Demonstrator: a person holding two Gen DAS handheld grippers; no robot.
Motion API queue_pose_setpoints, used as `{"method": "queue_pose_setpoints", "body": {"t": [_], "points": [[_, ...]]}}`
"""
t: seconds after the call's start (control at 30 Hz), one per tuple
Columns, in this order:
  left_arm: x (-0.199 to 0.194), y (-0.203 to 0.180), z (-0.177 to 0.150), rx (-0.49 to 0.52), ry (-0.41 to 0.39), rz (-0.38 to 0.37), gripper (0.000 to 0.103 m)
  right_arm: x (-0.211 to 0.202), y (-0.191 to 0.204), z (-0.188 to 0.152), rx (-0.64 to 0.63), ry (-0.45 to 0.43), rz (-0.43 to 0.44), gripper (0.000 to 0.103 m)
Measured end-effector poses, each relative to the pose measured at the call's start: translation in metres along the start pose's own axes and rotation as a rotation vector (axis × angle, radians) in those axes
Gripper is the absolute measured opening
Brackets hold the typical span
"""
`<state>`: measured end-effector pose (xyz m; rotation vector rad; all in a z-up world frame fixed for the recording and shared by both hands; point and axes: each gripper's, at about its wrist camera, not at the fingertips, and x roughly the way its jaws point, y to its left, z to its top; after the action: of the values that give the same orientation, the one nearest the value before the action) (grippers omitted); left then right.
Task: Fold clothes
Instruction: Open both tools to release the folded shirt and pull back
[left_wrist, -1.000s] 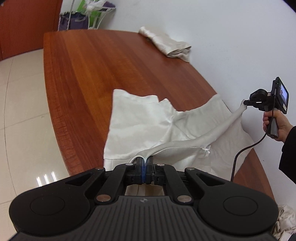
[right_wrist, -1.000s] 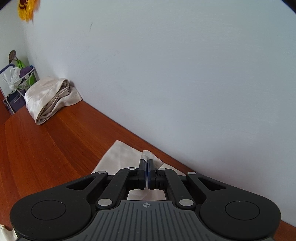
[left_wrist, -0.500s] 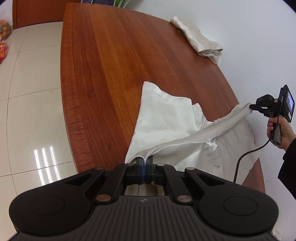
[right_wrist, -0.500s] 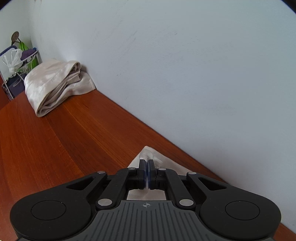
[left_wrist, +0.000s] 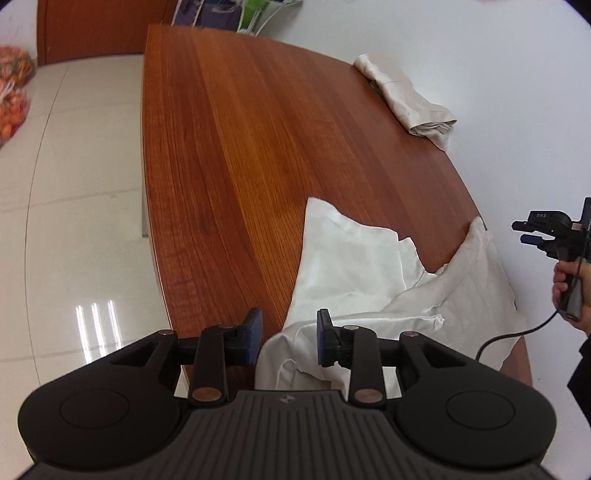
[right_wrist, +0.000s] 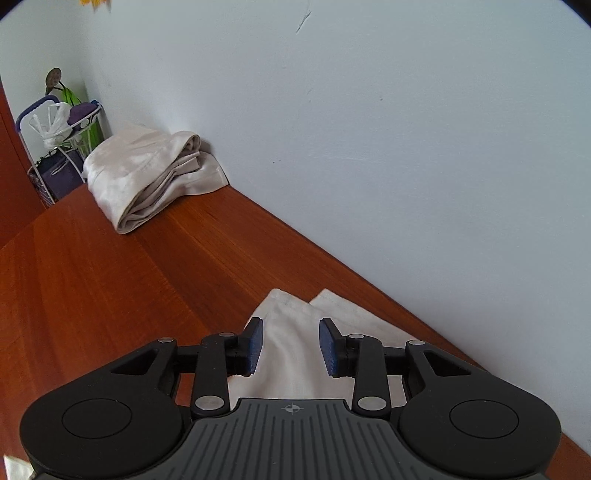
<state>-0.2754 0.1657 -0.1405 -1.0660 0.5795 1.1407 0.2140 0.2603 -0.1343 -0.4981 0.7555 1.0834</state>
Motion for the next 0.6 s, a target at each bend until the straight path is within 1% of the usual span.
{"method": "queue_pose_setpoints", "body": {"t": [0.1,0.27,0.43,0.5,0.6], "points": [[-0.01,-0.007,0.003,0.073,-0.018,0.008,0.037,-0.023,-0.006,-0.011,0.012,0.002,0.013,0.036],[-0.022,-0.022,0.001,0.228,-0.025,0.01,0.038,-0.068,-0.019,-0.034,0.038,0.007,0.036,0.036],[-0.026,-0.032,-0.006,0.339,0.015,0.007,0.038,-0.112,-0.032,-0.063,0.069,0.017,0.067,0.036],[-0.026,-0.035,-0.01,0.37,0.035,0.005,0.038,-0.128,-0.039,-0.075,0.085,0.022,0.081,0.036],[-0.031,-0.038,-0.015,0.407,0.044,-0.008,0.038,-0.152,-0.054,-0.094,0.128,0.028,0.115,0.036]]}}
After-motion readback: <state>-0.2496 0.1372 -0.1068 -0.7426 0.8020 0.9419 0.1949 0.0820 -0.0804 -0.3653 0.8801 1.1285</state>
